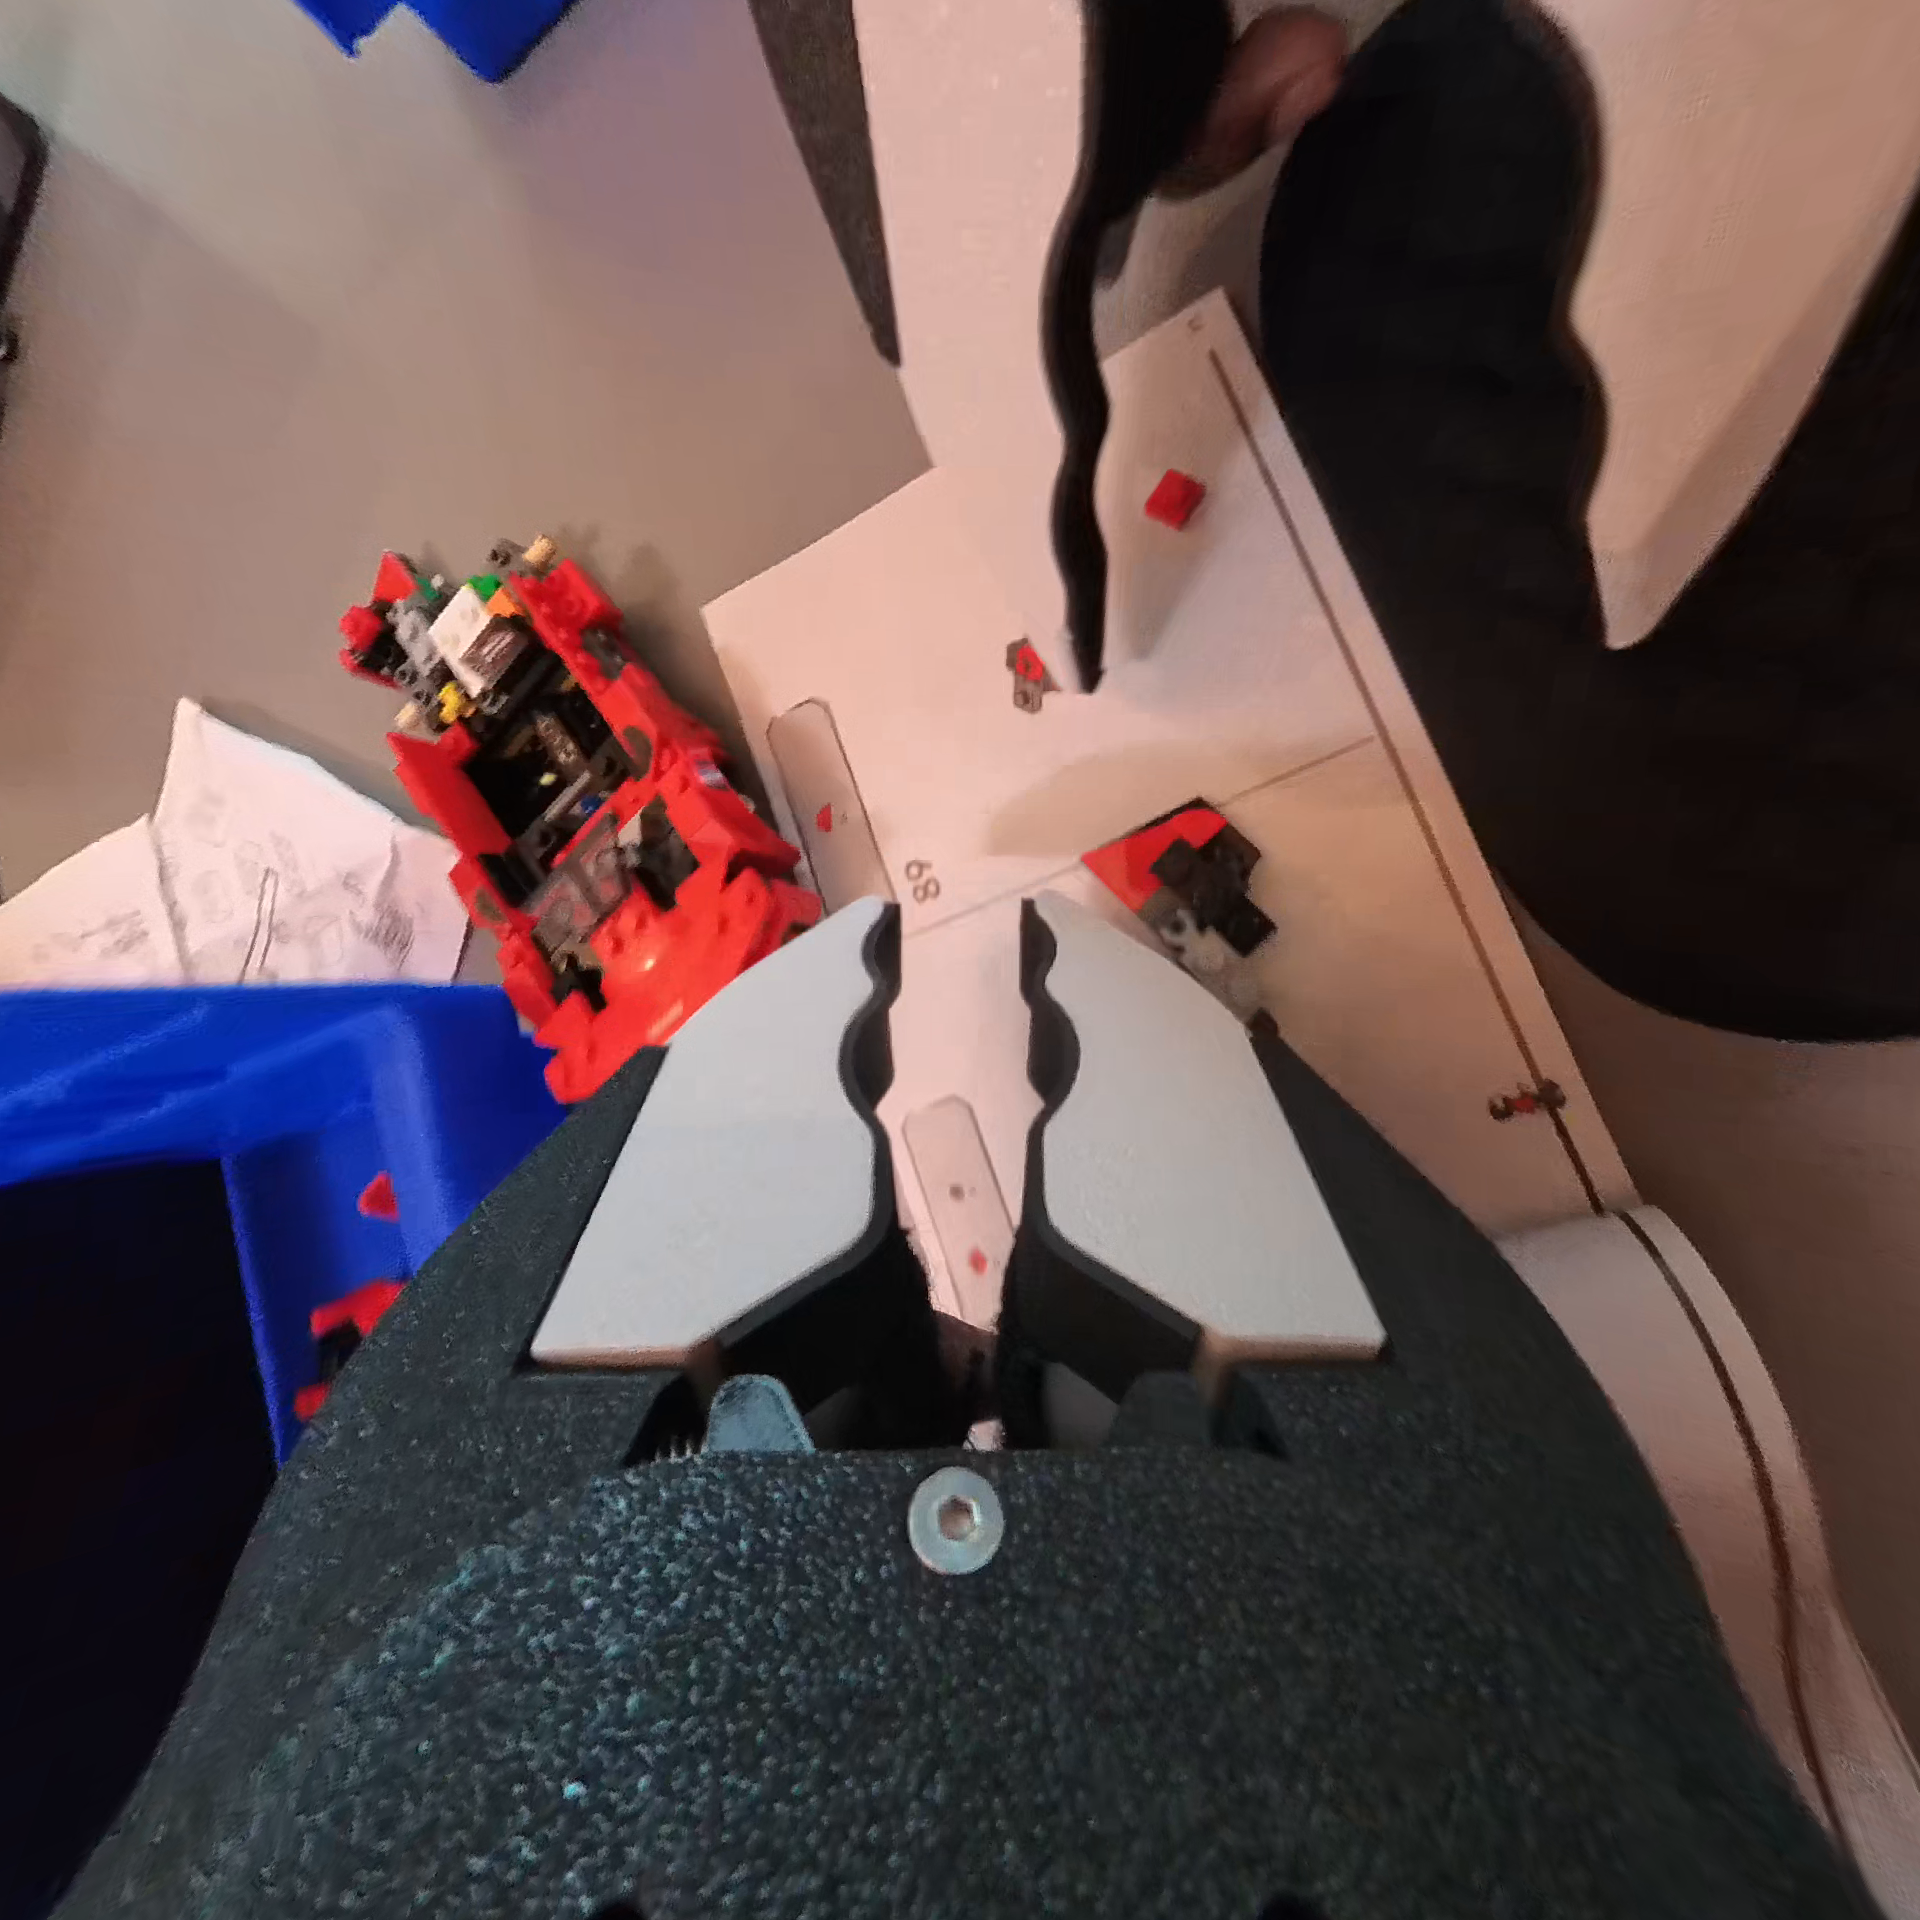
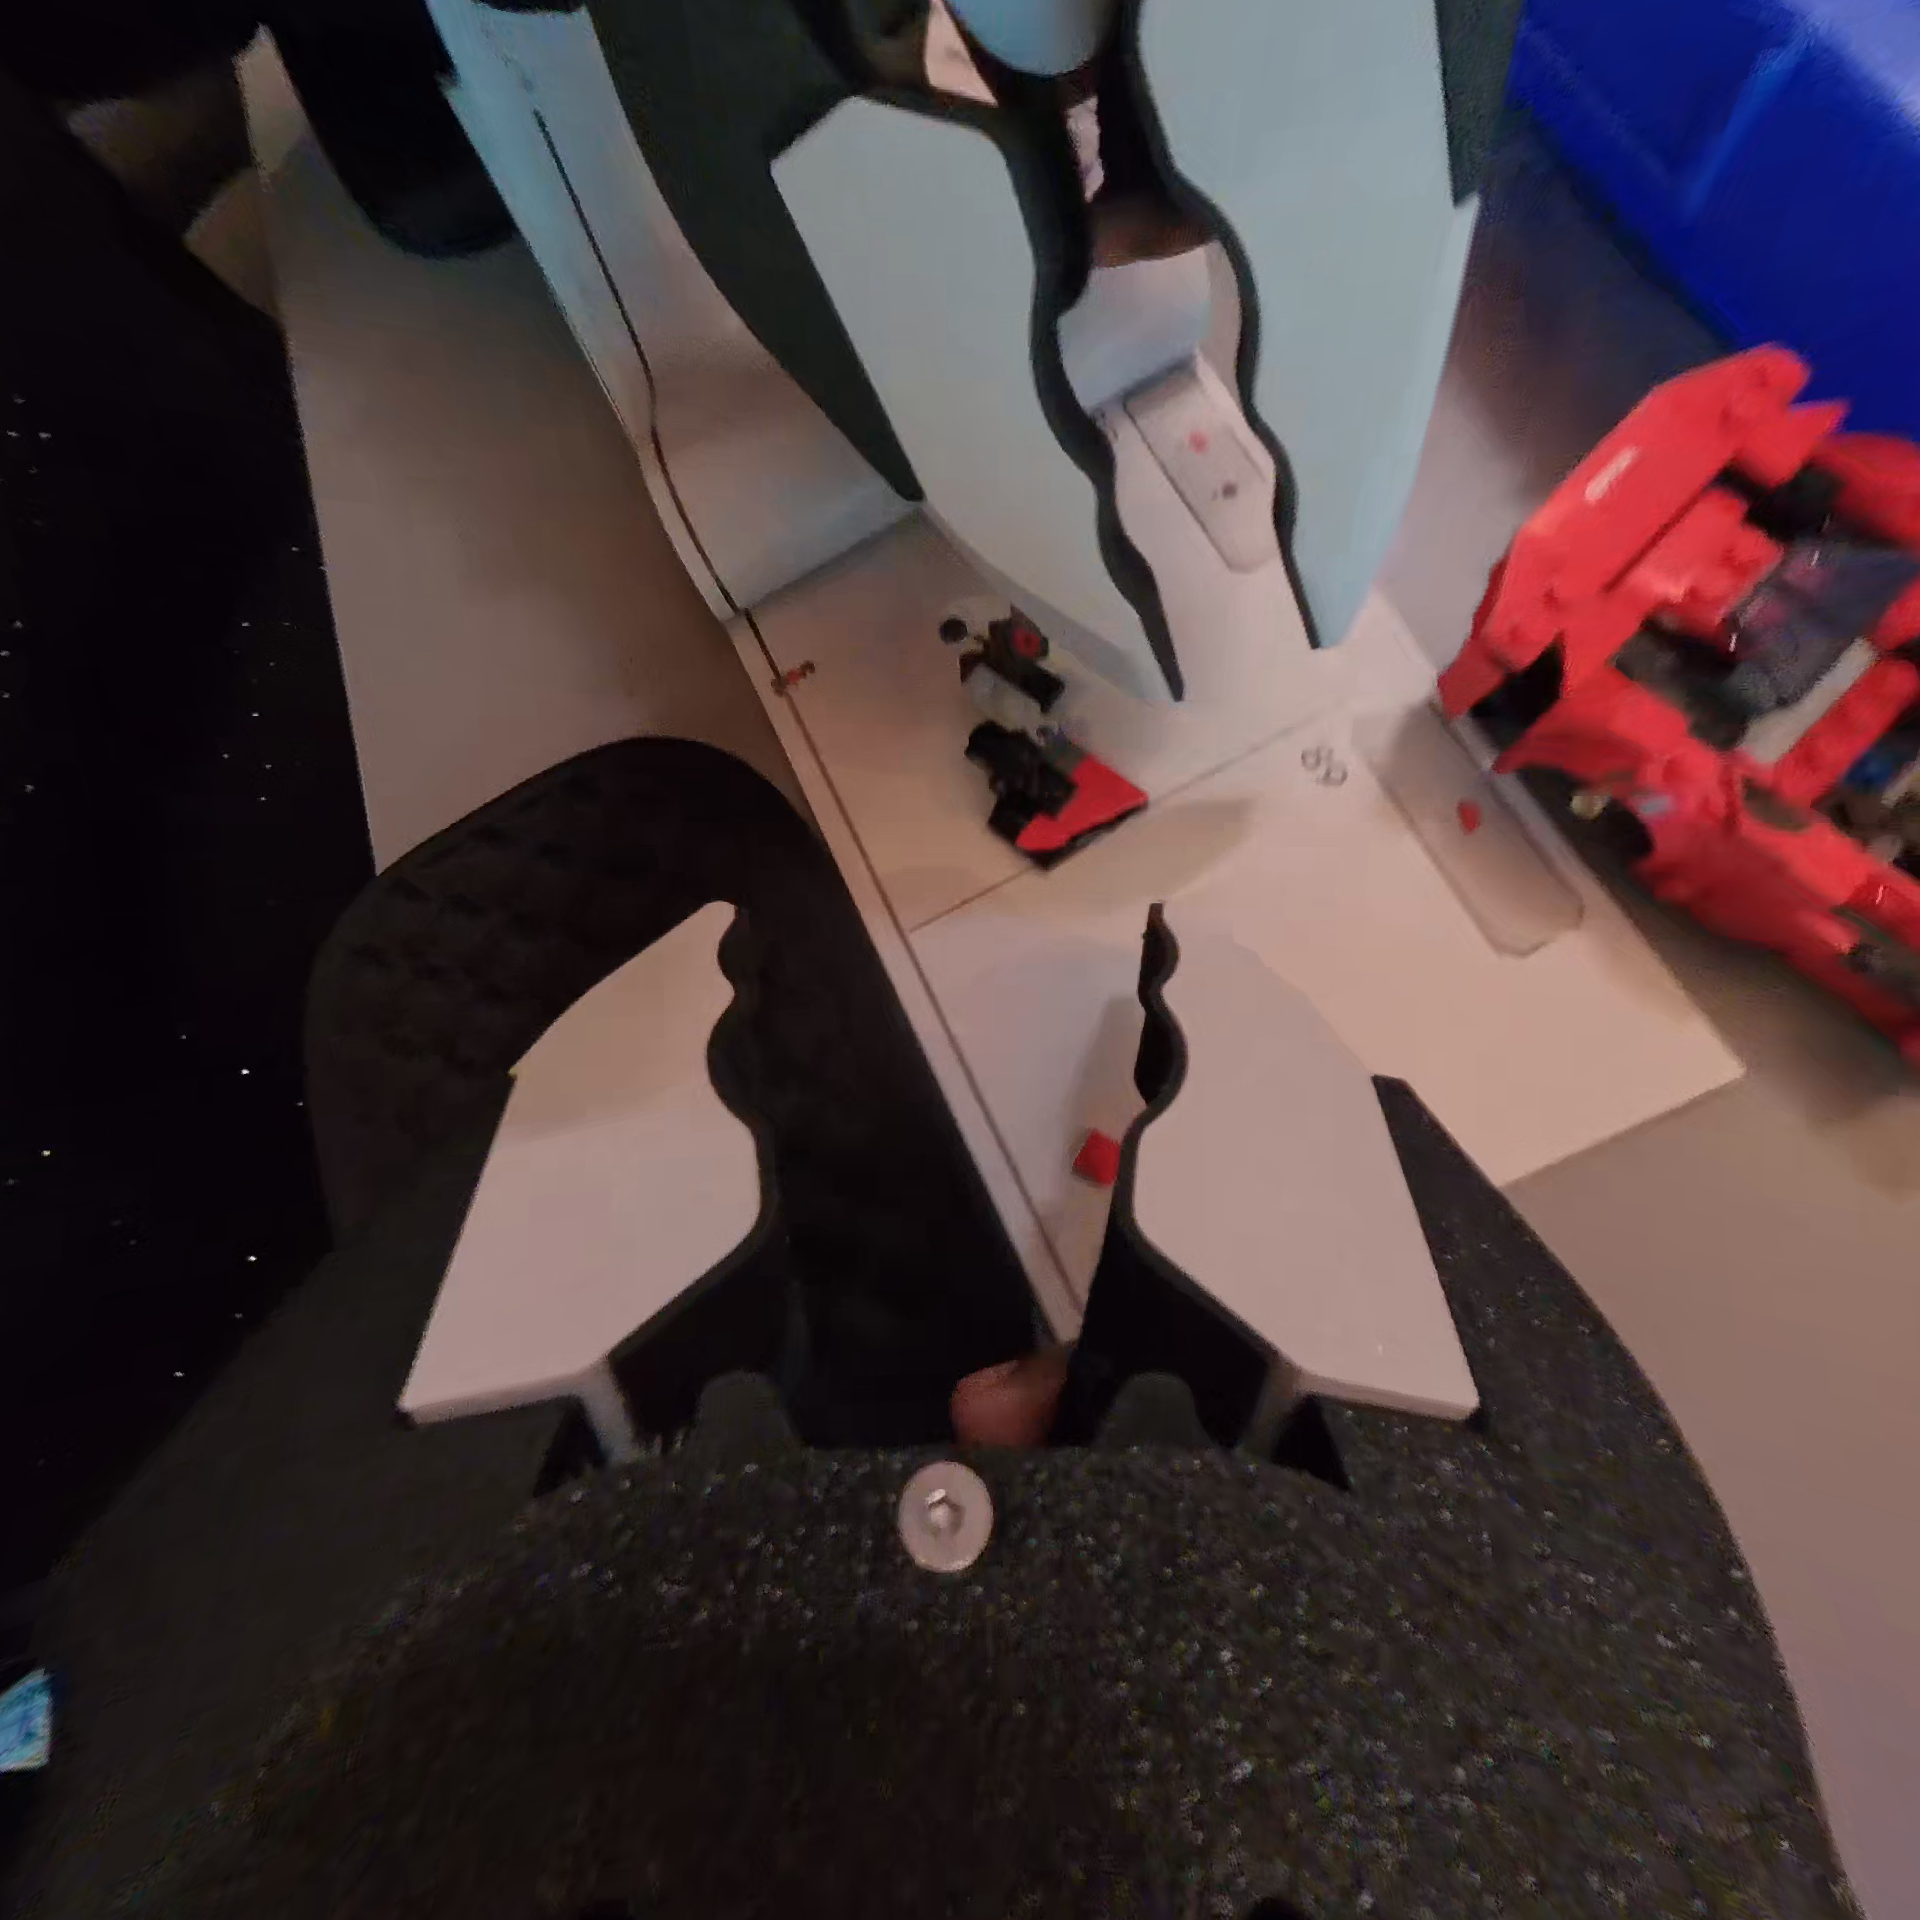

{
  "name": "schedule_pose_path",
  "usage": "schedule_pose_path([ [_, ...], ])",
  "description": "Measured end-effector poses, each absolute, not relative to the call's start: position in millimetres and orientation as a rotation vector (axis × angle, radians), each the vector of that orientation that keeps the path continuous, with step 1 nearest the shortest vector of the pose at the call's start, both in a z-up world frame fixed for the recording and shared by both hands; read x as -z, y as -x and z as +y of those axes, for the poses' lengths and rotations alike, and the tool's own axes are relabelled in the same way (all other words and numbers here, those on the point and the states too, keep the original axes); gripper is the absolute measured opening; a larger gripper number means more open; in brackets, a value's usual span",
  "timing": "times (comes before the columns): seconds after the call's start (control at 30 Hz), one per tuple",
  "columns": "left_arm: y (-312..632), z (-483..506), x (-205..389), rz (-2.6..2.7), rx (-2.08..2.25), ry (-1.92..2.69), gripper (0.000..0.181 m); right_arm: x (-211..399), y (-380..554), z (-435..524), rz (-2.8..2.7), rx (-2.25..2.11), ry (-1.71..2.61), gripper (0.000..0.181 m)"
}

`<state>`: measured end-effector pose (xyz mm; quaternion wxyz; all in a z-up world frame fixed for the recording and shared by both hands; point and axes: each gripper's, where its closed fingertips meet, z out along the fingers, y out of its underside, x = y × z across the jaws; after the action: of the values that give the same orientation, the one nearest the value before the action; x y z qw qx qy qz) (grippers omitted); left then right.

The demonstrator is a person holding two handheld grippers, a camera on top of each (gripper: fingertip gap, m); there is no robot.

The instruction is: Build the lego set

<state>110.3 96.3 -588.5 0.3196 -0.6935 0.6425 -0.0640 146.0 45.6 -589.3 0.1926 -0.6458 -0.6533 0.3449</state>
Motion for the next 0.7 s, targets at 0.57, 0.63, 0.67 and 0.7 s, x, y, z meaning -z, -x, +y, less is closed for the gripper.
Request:
schedule_pose_path([
  [0.57,-93,80,592,1.507,0.087,1.911,0.063,601,-136,34,-2.058,-1.090,1.663,0.073],
  [0.63,-86,86,589,1.502,0.067,1.915,0.060,599,-144,24,-2.064,-1.110,1.667,0.074],
  [0.67,-82,87,589,1.500,0.062,1.916,0.059,600,-147,22,-2.061,-1.094,1.671,0.075],
  [0.7,-80,87,588,1.502,0.066,1.918,0.059,600,-148,23,-2.045,-1.072,1.679,0.075],
])
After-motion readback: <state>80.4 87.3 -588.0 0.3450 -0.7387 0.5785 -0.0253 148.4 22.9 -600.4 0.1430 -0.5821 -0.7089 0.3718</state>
